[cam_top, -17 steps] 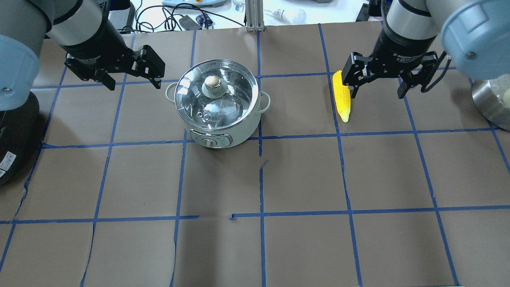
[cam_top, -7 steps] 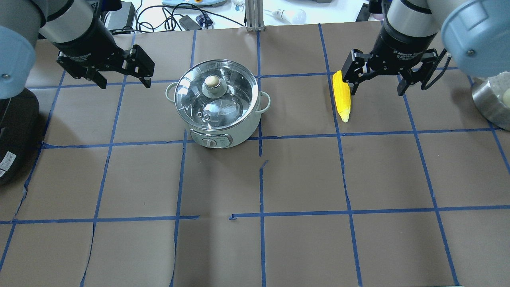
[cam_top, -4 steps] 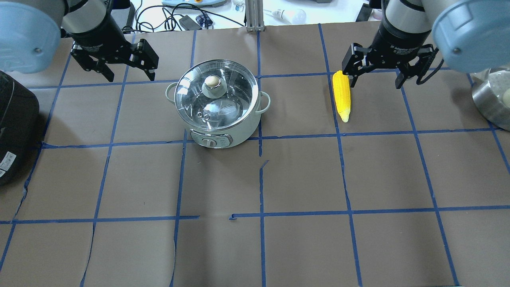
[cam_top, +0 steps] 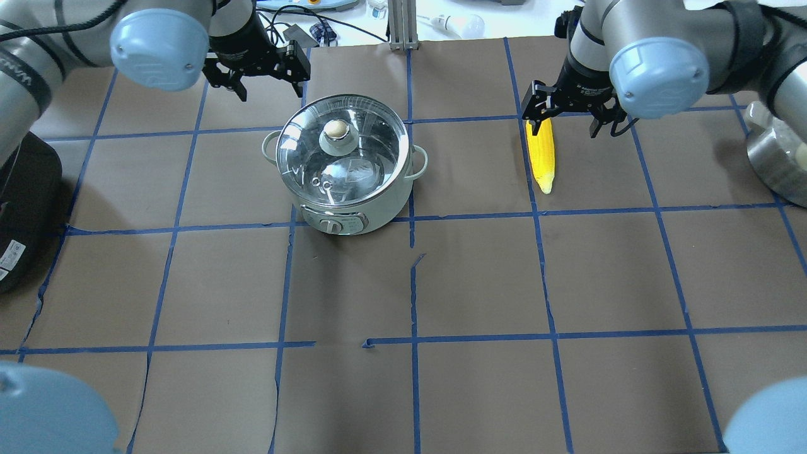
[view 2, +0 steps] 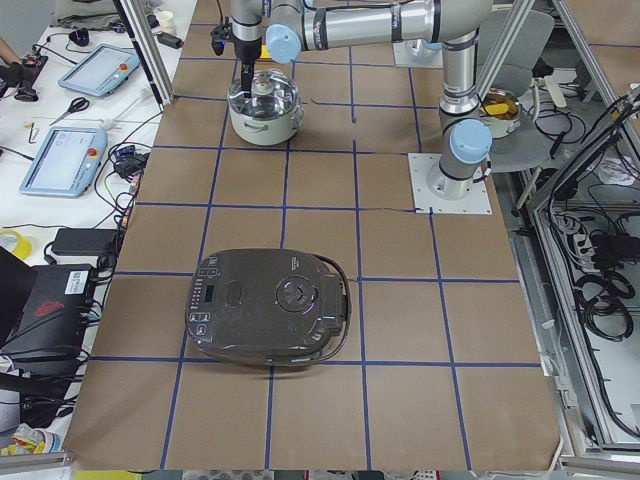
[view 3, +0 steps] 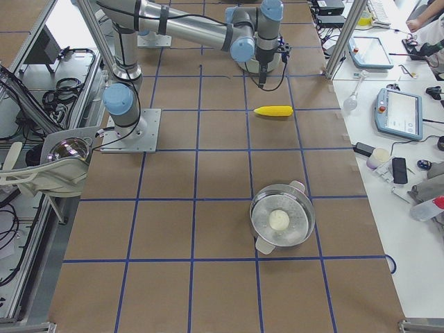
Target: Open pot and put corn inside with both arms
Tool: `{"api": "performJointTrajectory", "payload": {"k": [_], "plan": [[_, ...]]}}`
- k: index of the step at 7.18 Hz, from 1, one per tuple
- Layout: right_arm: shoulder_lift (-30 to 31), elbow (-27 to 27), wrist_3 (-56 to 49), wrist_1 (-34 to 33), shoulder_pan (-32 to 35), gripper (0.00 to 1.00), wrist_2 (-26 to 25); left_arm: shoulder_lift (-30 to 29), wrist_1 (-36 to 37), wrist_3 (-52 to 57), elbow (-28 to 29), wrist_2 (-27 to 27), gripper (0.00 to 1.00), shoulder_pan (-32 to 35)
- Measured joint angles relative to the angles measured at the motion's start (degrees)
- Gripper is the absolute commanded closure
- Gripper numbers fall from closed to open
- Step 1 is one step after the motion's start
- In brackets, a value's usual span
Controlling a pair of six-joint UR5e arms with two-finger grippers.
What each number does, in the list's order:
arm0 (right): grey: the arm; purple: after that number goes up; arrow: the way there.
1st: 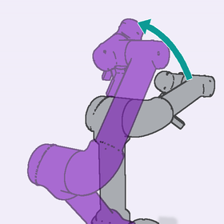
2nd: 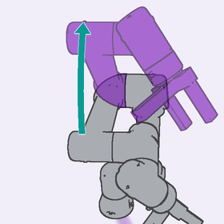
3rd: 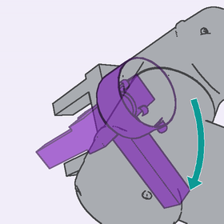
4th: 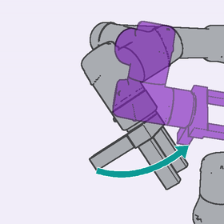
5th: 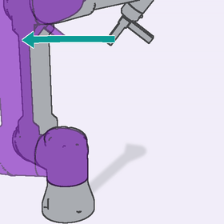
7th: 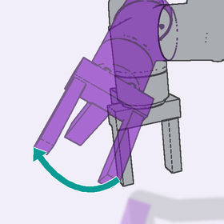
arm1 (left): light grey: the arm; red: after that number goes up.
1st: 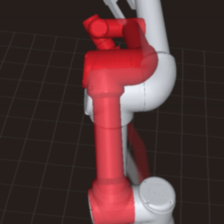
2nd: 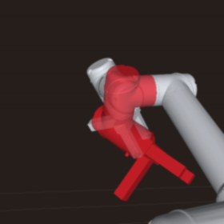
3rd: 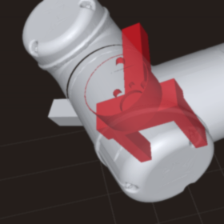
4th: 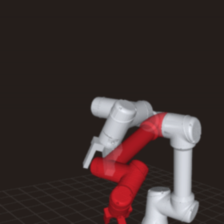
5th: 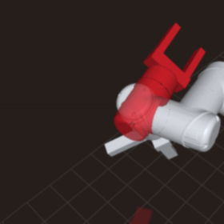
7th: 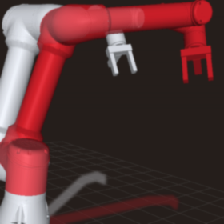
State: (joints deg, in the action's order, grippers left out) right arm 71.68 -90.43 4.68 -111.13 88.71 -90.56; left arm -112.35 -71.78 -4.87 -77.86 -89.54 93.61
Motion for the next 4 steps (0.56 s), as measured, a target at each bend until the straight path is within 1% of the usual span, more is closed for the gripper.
{"api": "performJointTrajectory", "payload": {"k": [2, 3, 4], "plan": [[-6.47, 0.04, -0.95, -9.51, -0.08, 0.0, -0.21, -4.09, 0.77, -3.81, 2.71, -0.34, 0.0, 3.17], [-9.68, 0.07, -1.09, -14.6, -0.15, 0.0, -0.56, -5.35, 0.92, -4.68, 2.78, -0.34, 0.0, 4.31], [-12.53, 0.15, -1.06, -19.0, -0.23, 0.0, -0.81, -5.8, 0.85, -5.07, 2.51, -0.4, 0.03, 5.07]]}}
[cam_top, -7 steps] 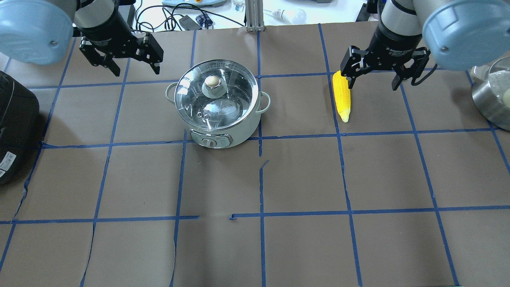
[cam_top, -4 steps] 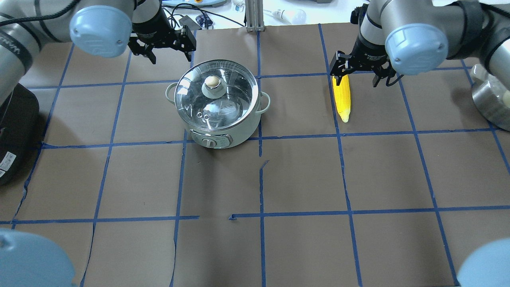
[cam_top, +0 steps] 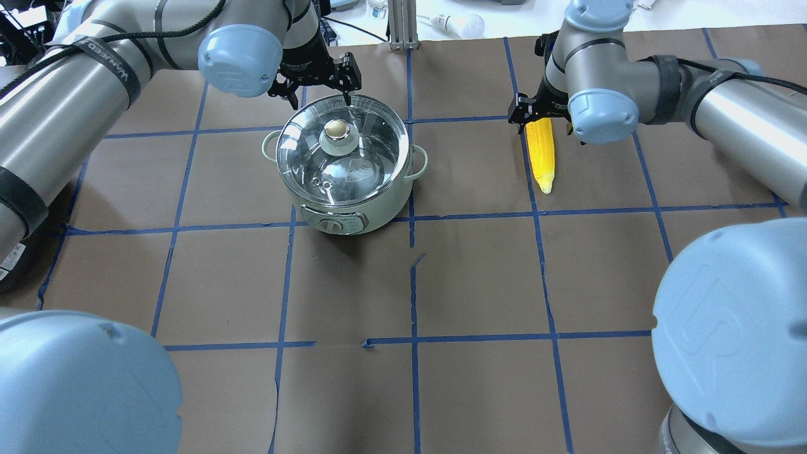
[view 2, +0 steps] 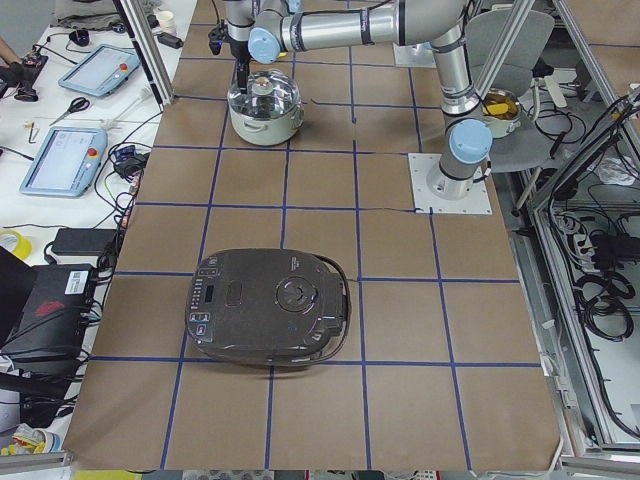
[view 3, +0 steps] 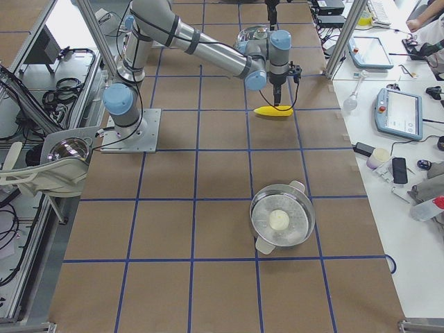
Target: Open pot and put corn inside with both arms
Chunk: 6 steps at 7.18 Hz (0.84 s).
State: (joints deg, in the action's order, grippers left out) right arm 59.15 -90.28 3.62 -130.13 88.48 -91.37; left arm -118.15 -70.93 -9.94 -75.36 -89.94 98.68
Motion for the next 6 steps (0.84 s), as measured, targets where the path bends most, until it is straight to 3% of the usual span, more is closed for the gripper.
{"api": "performJointTrajectory", "payload": {"k": [2, 3, 4, 6], "plan": [[-4.36, 0.16, 0.21, -4.7, -0.18, 0.05, -0.15, 1.22, -0.05, -0.35, -2.45, -0.19, 0.21, 1.31], [-5.74, 0.14, 0.23, -6.06, -0.43, 0.02, -0.15, 1.97, 0.19, -0.53, -4.22, -0.22, 0.21, 1.68], [-6.49, 0.05, 0.22, -6.78, -0.72, 0.04, -0.13, 2.34, 0.31, -0.7, -5.3, -0.23, 0.29, 1.86], [-6.94, -0.1, 0.01, -7.17, -1.17, 0.71, 0.05, 2.44, 0.85, -0.69, -5.89, -0.18, 0.48, 1.93]]}}
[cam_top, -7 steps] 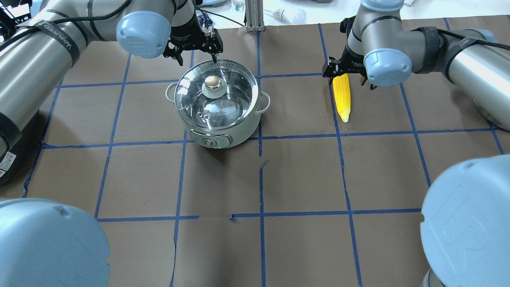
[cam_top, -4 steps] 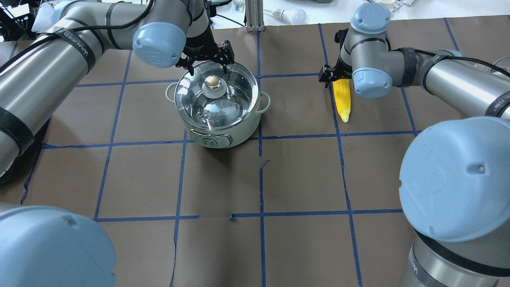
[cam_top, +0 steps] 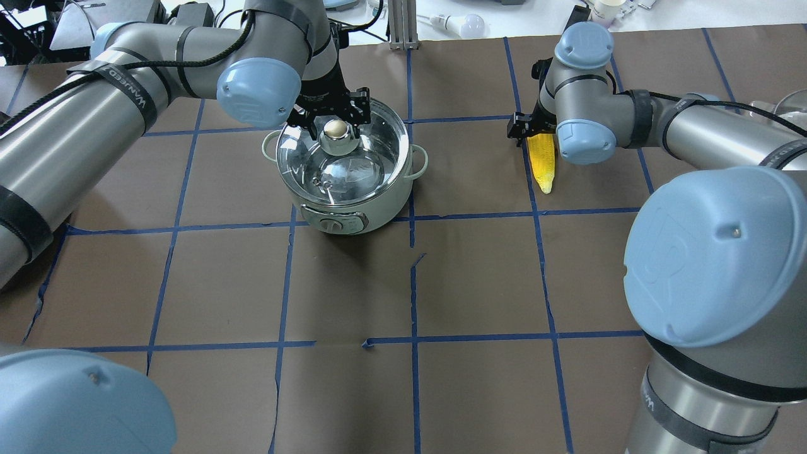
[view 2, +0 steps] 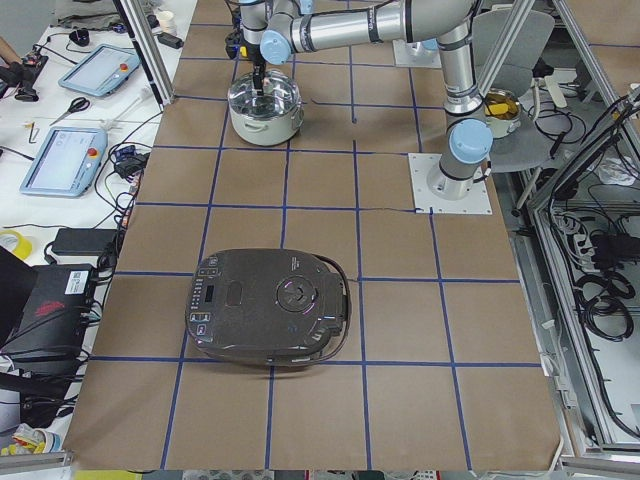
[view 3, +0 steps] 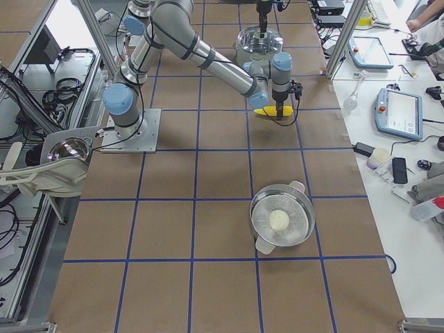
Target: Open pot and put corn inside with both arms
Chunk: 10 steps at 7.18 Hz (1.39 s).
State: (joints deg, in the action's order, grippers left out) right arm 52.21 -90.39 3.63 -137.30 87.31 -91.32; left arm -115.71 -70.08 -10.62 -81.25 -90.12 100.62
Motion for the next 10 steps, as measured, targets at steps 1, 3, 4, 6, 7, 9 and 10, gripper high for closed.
{"api": "performJointTrajectory", "payload": {"k": [1, 3, 4, 6, 7, 9, 10], "plan": [[0.0, -0.01, -0.07, 0.0, -0.07, 1.0, 0.42, 0.09, 0.14, 0.03, -0.01, 0.02, 0.52, 0.01], [0.28, 0.33, -1.52, 0.14, -0.17, 1.0, 0.8, 0.28, 0.16, 0.0, 0.0, 0.03, 0.74, 0.02], [0.66, 0.66, -2.16, 0.39, -0.19, 1.0, 0.9, 0.38, 0.17, -0.01, -0.01, 0.03, 0.89, 0.02], [4.49, 1.23, -2.28, 3.44, -0.17, 1.0, 1.16, 0.84, 0.11, 0.03, 0.24, 0.0, 1.0, -0.01], [7.49, 1.31, -2.17, 6.69, 0.03, 1.0, 1.23, 1.42, 0.07, 0.19, 0.65, -0.14, 1.0, -0.18], [13.65, 1.46, -1.8, 12.43, 1.37, 1.0, 1.11, 2.74, -0.65, 2.25, 2.49, -0.82, 1.0, -2.82], [16.08, 1.98, -1.12, 14.9, 2.73, 1.0, 1.14, 3.34, -1.99, 5.24, 2.98, -0.8, 1.0, -6.33]]}}
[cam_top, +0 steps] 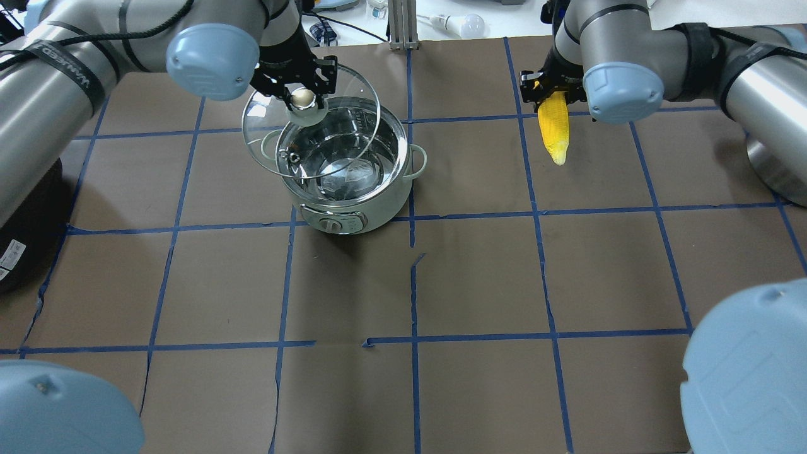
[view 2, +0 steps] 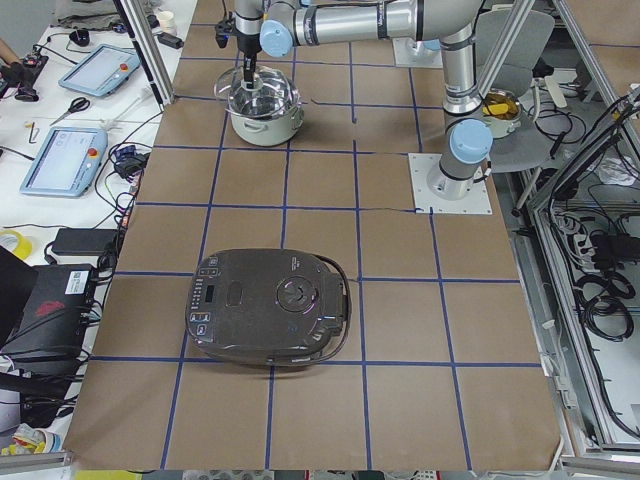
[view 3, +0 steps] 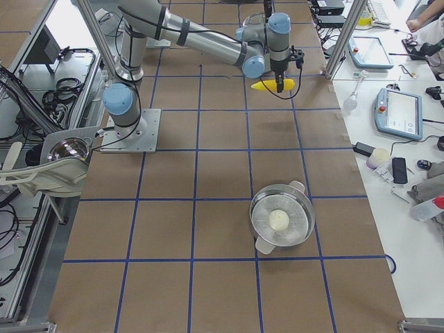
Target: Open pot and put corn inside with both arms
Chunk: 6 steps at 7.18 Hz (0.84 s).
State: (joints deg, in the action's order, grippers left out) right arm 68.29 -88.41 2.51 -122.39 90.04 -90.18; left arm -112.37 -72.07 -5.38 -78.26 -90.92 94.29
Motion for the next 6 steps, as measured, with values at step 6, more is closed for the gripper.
{"api": "performJointTrajectory", "payload": {"k": [6], "plan": [[-13.18, 24.97, 17.33, 9.94, 20.22, 1.0, -0.04, 2.59, -2.28, 27.63, -9.72, -0.12, 1.0, -22.78]]}}
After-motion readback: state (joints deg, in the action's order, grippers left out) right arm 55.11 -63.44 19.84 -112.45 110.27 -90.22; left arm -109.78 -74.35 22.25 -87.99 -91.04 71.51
